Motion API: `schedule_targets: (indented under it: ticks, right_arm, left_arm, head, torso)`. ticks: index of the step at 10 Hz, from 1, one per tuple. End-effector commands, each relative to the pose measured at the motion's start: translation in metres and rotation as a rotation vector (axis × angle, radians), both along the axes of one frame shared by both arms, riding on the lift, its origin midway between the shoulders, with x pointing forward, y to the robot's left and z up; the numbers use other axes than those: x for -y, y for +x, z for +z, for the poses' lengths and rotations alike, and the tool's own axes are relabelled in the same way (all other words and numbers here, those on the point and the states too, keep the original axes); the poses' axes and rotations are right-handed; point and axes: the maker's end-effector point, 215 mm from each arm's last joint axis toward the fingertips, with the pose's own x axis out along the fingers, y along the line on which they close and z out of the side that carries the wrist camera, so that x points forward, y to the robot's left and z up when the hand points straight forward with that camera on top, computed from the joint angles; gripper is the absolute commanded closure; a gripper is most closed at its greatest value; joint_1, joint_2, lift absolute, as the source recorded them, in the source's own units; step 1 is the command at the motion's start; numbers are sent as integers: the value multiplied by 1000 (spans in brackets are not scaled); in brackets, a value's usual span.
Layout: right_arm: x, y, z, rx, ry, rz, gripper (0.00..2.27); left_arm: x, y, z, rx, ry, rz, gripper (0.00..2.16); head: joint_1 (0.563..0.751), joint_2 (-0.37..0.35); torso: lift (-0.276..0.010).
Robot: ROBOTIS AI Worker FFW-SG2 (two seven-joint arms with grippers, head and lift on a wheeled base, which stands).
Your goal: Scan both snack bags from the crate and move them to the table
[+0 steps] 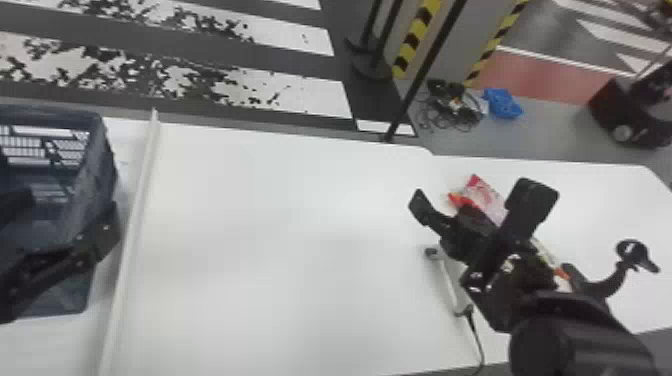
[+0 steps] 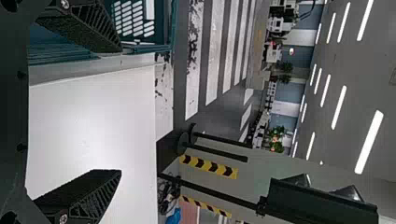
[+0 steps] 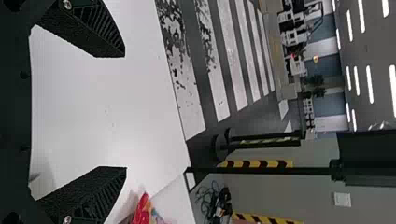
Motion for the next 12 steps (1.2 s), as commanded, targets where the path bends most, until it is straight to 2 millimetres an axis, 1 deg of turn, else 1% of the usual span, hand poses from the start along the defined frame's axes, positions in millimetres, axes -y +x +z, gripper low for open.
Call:
schedule_targets:
  ticks: [1, 2, 3, 4, 5, 6, 7, 9, 10, 11, 12]
  right_arm:
    - [-76, 0, 14, 80, -27, 105, 63]
    - [-115, -7, 16, 111, -21, 148, 63]
    - [-143, -17, 8, 104, -15, 183, 66]
    - [-164, -32, 0, 100, -17, 206, 63]
    - [-174, -50, -6, 96, -11, 213, 46]
    - [-173, -67, -12, 86, -13, 210, 43]
    - [-165, -87, -19, 63, -6, 204, 43]
    - [-158, -125, -24, 66, -25, 219, 43]
    - [-150, -142, -22, 78, -37, 218, 43]
    - [-136, -154, -16, 89, -35, 205, 43]
    - [-120, -159, -16, 89, -35, 193, 43]
  left_arm:
    - [-4, -6, 2, 17, 6, 18, 70]
    - [-9, -11, 7, 44, 13, 43, 76]
    - [-13, -18, 10, 66, 25, 76, 83]
    - [-13, -26, 13, 110, 60, 110, 83]
    - [-10, -35, 10, 117, 76, 124, 83]
    - [-3, -45, 4, 94, 59, 114, 80]
    - [2, -58, 0, 75, 47, 104, 80]
    - [10, -89, -10, 42, 35, 97, 80]
    - [5, -104, -15, 37, 39, 119, 80]
    - [2, -115, -22, 22, 41, 128, 83]
    - [1, -123, -24, 20, 34, 143, 83]
  head:
    - [695, -252]
    - [695, -220]
    - [695, -144]
    - [695, -84]
    - [695, -39]
    - [695, -23]
    - [695, -16]
    - [695, -52]
    - [695, -60]
    - [695, -75]
    - [695, -94]
  torso:
    - [-87]
    - [-87]
    - [-87]
    - [-87]
    - [-87]
    - [-87]
    - [-87]
    - [-87]
    - [-87]
    - [-87]
    - [-87]
